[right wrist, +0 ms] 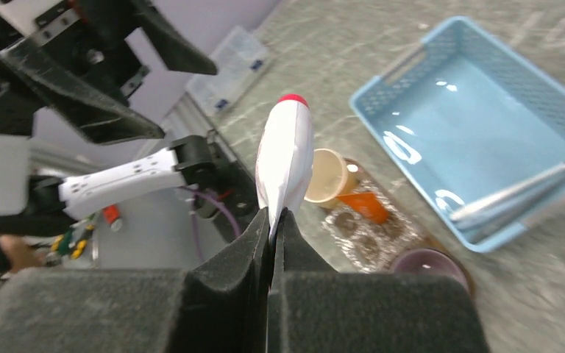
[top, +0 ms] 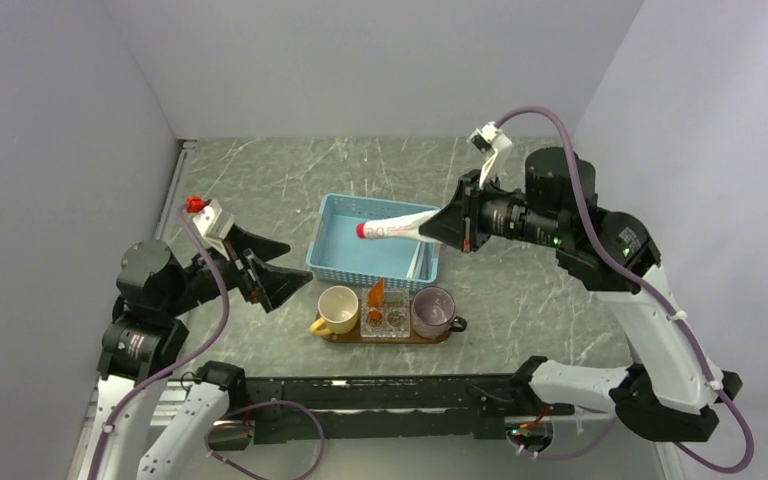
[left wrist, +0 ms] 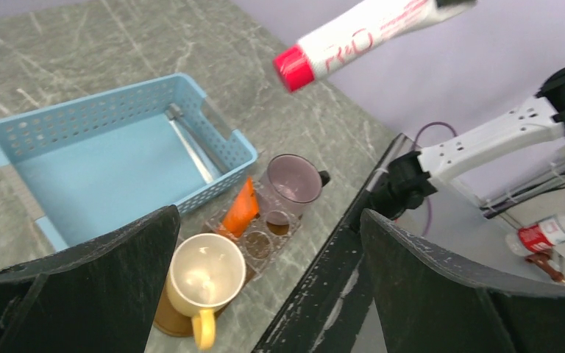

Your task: Prepare toiletry sets of a toothbrush and toothpaste on the tray

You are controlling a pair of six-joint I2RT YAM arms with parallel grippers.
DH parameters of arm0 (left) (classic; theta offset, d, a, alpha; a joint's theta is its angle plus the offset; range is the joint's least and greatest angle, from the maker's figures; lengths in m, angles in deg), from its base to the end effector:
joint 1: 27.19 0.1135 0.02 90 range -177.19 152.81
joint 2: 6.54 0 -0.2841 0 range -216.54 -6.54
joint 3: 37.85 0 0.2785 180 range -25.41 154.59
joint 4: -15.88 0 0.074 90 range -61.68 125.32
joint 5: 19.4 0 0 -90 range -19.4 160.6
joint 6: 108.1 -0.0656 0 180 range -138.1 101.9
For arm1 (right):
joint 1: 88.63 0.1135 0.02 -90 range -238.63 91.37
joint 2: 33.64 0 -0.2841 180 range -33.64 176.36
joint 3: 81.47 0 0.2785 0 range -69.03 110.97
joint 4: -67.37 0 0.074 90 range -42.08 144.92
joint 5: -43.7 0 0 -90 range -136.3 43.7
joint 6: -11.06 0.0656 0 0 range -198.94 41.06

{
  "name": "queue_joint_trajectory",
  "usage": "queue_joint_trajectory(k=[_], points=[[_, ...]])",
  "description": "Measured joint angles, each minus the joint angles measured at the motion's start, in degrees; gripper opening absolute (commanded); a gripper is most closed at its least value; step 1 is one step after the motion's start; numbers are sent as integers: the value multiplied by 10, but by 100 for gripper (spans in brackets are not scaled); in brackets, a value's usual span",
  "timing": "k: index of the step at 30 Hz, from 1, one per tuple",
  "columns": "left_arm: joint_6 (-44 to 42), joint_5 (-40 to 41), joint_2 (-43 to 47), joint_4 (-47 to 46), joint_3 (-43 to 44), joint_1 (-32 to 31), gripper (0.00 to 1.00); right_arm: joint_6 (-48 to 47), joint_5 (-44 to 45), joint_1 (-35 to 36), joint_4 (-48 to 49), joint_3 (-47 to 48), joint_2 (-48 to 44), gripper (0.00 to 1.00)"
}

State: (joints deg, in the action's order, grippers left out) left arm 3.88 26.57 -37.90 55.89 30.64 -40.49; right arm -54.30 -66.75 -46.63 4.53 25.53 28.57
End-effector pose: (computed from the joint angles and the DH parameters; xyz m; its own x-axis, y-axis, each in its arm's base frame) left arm 0.1067 -0.0721 0.4234 -0.3601 -0.1914 -0.9131 0.7615 0.5051 -0.4062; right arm 0.1437 0.1602 0.5191 -0.5736 0.0092 -0.8191 -0.6983 0.5173 0.4948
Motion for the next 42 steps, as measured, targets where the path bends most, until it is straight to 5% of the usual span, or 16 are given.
queue_joint_trajectory(k=[5, 15, 25, 42], points=[[-36, 38, -15, 40, 2, 0, 99, -41, 99, 0, -114, 109, 61, 0], [-73, 105, -46, 82, -1, -6, 99, -73, 203, 1, -264, 170, 160, 0], [-84, 177, -151, 128, 12, -45, 99, -77, 204, 57, -304, 159, 204, 0], [-90, 275, -144, 119, -34, -46, 99, -49, 231, 137, -326, 148, 278, 0]])
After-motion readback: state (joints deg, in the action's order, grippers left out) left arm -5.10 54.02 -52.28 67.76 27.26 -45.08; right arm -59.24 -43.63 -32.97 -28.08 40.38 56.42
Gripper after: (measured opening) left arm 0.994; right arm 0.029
